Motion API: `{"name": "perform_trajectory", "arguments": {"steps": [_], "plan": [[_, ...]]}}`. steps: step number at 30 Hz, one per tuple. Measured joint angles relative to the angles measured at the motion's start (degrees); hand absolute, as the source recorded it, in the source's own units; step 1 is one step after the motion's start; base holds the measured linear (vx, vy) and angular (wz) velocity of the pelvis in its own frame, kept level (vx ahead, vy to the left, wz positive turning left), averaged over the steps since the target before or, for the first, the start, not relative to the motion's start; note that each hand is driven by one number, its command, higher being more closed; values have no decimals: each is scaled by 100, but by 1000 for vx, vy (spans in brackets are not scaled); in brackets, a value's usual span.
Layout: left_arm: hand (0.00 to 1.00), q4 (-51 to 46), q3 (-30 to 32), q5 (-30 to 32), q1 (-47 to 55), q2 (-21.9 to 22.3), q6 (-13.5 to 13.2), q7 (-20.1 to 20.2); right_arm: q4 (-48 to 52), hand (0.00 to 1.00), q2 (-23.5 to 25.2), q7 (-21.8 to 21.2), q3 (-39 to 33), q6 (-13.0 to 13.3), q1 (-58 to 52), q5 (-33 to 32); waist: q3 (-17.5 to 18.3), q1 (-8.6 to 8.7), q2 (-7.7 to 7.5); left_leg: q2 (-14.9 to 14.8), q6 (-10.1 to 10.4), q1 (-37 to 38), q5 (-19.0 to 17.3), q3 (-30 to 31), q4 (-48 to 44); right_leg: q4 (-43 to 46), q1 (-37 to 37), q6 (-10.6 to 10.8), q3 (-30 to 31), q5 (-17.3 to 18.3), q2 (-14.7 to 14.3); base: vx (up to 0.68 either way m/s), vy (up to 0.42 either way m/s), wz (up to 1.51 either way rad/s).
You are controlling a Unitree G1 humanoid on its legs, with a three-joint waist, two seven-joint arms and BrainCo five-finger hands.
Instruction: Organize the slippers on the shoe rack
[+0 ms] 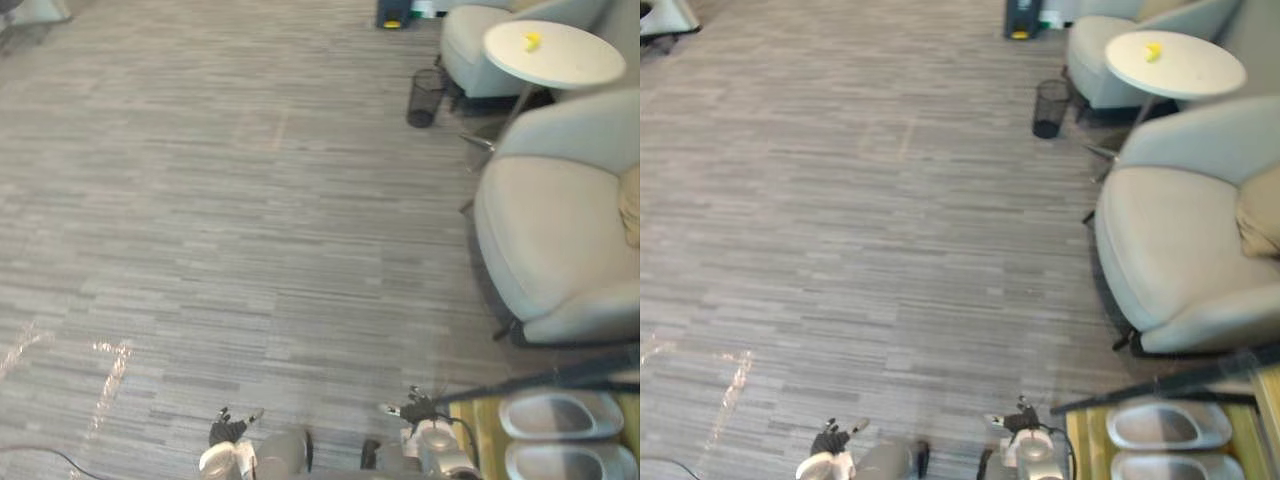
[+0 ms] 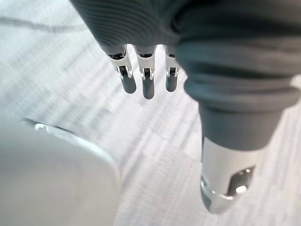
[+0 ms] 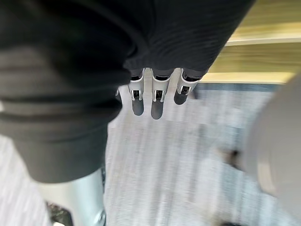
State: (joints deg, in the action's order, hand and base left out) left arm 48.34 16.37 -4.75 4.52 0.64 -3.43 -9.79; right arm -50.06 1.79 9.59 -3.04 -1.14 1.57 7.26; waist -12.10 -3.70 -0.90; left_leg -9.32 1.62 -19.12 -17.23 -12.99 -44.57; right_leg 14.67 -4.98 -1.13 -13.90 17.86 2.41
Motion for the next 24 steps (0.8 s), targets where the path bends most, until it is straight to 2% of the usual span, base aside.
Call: {"name": "perform_trajectory", "arguments": {"steps": [1,3,4,5,6,7,9,10,11,12,14,16,18,19,20,21,22,23,24], "plan": [[0,-45,-4,3,-25,5,-3,-1,36,0,-26,21,-24,1,28,-61,-10,0,-13,-77,-32,-148,-8,-276,264,-168,-165,36,-124,4,81,292,114,58],[0,-49,-4,7,-73,-23,-3,-2,23,0,-62,28,-94,-8,33,-62,-23,-33,-35,12,-119,-329,164,-448,979,-385,-355,49,-313,2,231,368,180,61],[0,-46,-35,-2,-80,4,-7,-3,-86,0,-115,35,-123,-12,52,-64,-5,-96,11,183,-148,-350,1063,-401,2042,-500,-525,231,-369,17,320,395,218,45],[0,-37,-64,-5,-131,11,-18,-3,-206,0,-153,41,-118,-15,105,-66,-20,-165,-66,336,-240,-256,1244,-436,2071,-518,-596,354,-308,64,407,425,230,55],[0,-39,-135,6,-190,-61,-17,-2,-361,0,-148,23,-90,-33,197,-65,-24,-191,-178,513,-334,-221,1176,-449,2132,-544,-611,432,-287,-51,552,384,196,39],[0,-43,-184,6,-184,-112,-24,-3,-463,0,-123,25,-104,-38,259,-64,-13,-238,-216,599,-392,-223,1073,-428,2096,-520,-623,558,-219,-190,608,472,247,44],[0,-32,-223,7,-150,-146,-1,-1,-468,0,-59,18,-165,-29,308,-49,-14,-281,-259,752,-539,7,682,-343,1880,318,-579,877,-41,-442,788,512,276,39],[0,-16,-261,12,-128,-161,5,1,-475,0,-28,11,-192,-31,285,-49,-16,-278,-256,795,-543,166,569,-265,1865,889,-462,963,18,-560,855,542,259,53],[0,64,-353,18,-128,-190,19,4,-466,0,36,6,-204,-25,186,-49,-25,-243,-241,866,-550,574,339,-48,1873,2406,-21,1001,262,-997,929,430,176,67],[0,79,-431,24,-134,-214,51,5,-461,0,56,-6,-192,-7,84,-50,-32,-221,-241,911,-561,889,177,118,1930,3637,426,800,477,-882,870,403,145,69],[0,77,-452,82,-151,-207,94,3,-449,0,54,-12,-137,10,-105,-50,-47,-152,-194,939,-625,1432,-4,345,2167,4700,1236,722,654,-666,627,373,50,58],[0,84,-453,130,-124,-212,147,0,-199,0,64,-19,-130,48,-163,-53,-19,-86,-249,1005,-611,1895,-56,532,2570,4543,1986,611,481,-483,532,393,0,48],[0,199,-456,133,-171,-195,154,6,-149,0,32,-19,-160,91,-97,-59,-29,89,-262,1011,-559,2339,-157,729,2911,3081,2572,510,113,-459,417,365,-45,49],[0,271,-460,133,-211,-197,153,6,-146,0,30,-21,-197,96,-94,-58,-24,103,-273,1020,-534,2507,-214,800,3026,2311,2660,495,57,-585,339,441,-73,54],[0,346,-483,134,-252,-207,153,11,-161,0,34,-22,-264,93,-27,-57,-14,140,-306,1071,-492,2731,-299,955,3195,1021,2691,503,138,-952,217,418,-85,52],[0,360,-494,135,-256,-213,153,16,-181,0,31,-26,-293,87,-31,-56,4,168,-331,1109,-473,2795,-333,1044,3254,563,2694,515,228,-1104,192,572,-148,88],[0,432,-484,165,-257,-201,152,39,-262,0,-46,-35,-357,81,-25,-56,59,284,-236,1059,-349,2976,-445,1326,3347,380,2691,213,459,-1829,41,654,-186,97],[0,529,-435,232,-217,-126,153,58,-275,0,-108,-47,-379,52,2,-53,230,326,-31,854,-287,3040,-463,1538,3340,531,2708,-36,465,-1783,-135,683,-180,92],[0,525,-431,245,-223,-94,150,67,-275,0,-131,-46,-401,45,10,-52,259,324,37,785,-227,3004,-425,1577,3216,567,2688,-62,379,-1701,-159,722,-151,64]]}}
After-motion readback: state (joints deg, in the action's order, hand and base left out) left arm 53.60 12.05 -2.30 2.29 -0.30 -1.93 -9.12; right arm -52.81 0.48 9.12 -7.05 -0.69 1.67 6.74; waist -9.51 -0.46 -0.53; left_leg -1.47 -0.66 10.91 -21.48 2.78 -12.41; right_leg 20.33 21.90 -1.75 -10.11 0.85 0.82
